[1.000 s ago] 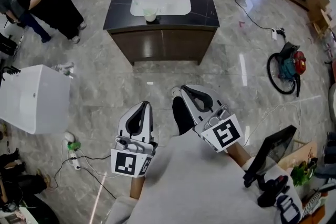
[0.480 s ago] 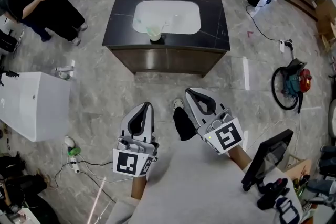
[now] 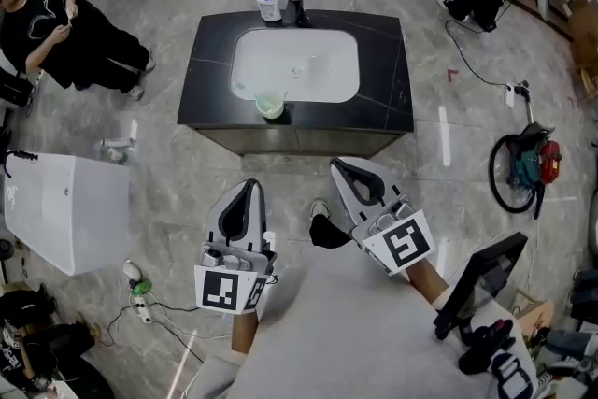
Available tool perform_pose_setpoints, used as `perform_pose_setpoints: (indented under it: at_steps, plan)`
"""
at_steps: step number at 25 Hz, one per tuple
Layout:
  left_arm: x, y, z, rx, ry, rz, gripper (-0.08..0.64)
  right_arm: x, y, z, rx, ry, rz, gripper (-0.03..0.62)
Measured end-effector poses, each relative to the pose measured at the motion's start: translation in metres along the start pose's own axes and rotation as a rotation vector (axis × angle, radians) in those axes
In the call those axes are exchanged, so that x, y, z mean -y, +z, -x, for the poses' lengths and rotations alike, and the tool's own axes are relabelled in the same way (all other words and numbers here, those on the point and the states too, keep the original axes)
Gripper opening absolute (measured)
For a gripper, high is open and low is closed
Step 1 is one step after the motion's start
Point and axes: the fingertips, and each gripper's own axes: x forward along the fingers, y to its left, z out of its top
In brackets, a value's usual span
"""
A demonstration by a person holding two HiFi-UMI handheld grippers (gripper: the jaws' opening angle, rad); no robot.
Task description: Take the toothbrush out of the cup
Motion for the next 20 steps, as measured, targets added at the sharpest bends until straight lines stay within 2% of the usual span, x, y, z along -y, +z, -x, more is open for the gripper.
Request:
perform_pose_setpoints:
  at_steps: [3, 6, 9, 15, 20]
  plan:
    - [-0.013, 0.008, -0.012, 0.01, 0.015, -0.012, 0.004, 0.009, 0.001, -0.012, -0.02, 0.009, 0.002, 0.005]
    - [-0.025, 0.01, -0.036, 0.008, 0.03, -0.02, 0.004, 0.031, 0.007, -0.034, 0.009, 0.018, -0.008, 0.005]
    - [-0.035, 0.01, -0.052, 0.002, 0.052, -0.028, 0.005, 0.044, 0.001, -0.048, -0.021, 0.042, -0.011, 0.005]
    - [-0.055, 0.003, -0.059, -0.03, 0.103, -0.02, 0.005, 0.048, -0.001, -0.077, -0.007, 0.086, -0.038, 0.005]
    - [-0.066, -0.008, -0.056, -0.059, 0.116, 0.002, 0.005, 0.042, -0.018, -0.089, -0.065, 0.106, -0.055, 0.005]
